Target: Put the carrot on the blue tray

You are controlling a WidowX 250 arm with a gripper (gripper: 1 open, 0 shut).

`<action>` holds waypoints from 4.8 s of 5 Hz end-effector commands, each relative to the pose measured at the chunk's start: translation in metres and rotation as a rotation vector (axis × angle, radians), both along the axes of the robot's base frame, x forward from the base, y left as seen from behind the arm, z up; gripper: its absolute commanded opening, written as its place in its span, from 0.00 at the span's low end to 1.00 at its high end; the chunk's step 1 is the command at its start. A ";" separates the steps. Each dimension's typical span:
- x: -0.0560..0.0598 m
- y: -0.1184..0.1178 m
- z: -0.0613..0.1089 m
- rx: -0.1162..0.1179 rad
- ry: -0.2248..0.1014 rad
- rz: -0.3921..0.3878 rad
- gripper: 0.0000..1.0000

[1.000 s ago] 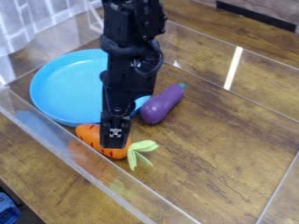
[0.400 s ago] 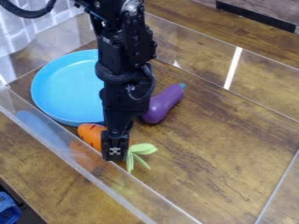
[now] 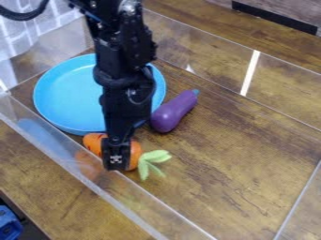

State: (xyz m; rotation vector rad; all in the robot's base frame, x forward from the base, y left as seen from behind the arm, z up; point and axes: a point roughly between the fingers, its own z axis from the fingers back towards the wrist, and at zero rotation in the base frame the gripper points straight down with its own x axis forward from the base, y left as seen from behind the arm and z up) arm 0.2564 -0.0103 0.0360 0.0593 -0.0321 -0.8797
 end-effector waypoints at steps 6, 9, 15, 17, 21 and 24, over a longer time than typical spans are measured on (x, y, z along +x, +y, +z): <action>0.021 0.015 0.007 -0.043 -0.022 0.077 0.00; 0.007 0.022 0.014 -0.019 -0.036 0.215 0.00; 0.010 -0.003 0.072 0.053 -0.128 0.402 0.00; 0.018 -0.014 0.087 0.060 -0.140 0.460 0.00; 0.016 -0.004 0.085 0.056 -0.165 0.668 0.00; 0.022 -0.041 0.100 0.030 -0.184 0.674 0.00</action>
